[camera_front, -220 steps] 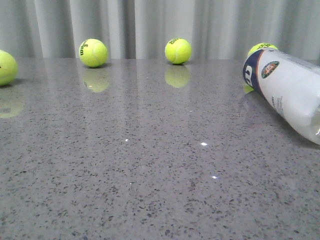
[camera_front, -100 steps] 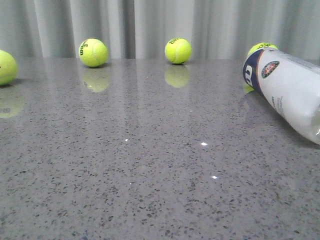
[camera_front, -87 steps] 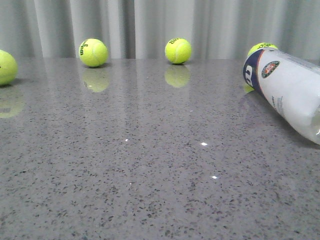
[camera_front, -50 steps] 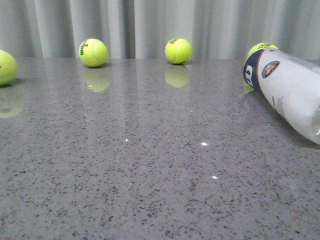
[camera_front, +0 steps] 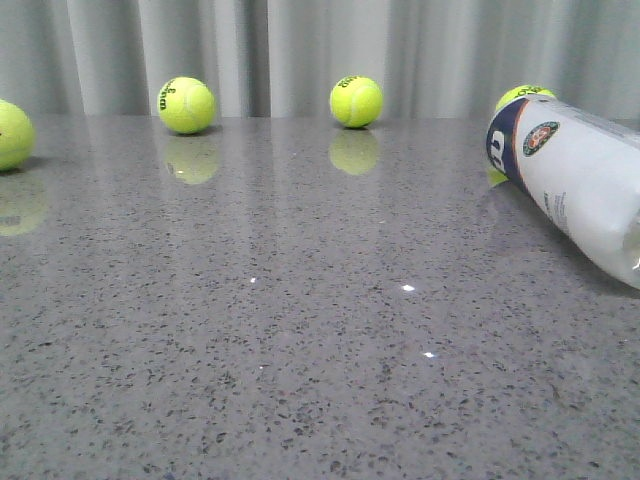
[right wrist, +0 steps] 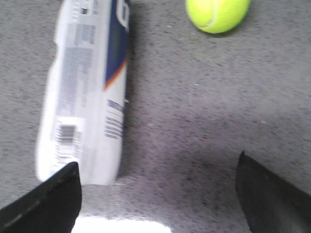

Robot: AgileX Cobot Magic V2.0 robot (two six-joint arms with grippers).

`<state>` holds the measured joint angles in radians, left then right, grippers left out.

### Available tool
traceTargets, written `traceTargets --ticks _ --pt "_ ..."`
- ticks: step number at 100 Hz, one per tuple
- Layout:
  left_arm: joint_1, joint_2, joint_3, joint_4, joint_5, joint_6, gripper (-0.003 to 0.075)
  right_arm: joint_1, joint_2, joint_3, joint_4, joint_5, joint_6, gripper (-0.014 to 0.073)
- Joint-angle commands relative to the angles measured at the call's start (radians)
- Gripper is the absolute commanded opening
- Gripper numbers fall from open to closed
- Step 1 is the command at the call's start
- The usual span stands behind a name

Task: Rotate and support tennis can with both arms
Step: 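Lower the right gripper onto the white tennis can and grasp it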

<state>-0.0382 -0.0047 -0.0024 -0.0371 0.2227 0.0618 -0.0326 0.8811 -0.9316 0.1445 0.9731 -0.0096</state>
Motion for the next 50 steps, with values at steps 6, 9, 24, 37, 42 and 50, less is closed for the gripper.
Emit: traceTargets --ticks 6,9,24,37,42,50 --pt "0.001 -0.038 0.047 -0.011 -0.078 -0.001 -0.002 0.041 0.102 -0.131 0.066 0.019 0.023 0.0637" --pt "0.001 -0.038 0.047 -0.011 -0.078 -0.001 -0.002 0.053 0.124 -0.15 0.068 0.03 0.037 0.0637" --pt "0.001 -0.038 0.047 -0.011 -0.078 -0.001 -0.002 0.103 0.242 -0.221 0.068 0.035 0.113 0.0637" --pt "0.001 -0.038 0.047 -0.011 -0.078 -0.001 -0.002 0.127 0.333 -0.258 0.076 0.033 0.148 0.0637" --pt "0.001 -0.038 0.047 -0.011 -0.078 -0.001 -0.002 0.137 0.37 -0.263 0.091 0.026 0.154 0.0637" --pt "0.001 -0.038 0.047 -0.011 -0.078 -0.001 -0.002 0.143 0.419 -0.269 0.13 0.01 0.154 0.0637"
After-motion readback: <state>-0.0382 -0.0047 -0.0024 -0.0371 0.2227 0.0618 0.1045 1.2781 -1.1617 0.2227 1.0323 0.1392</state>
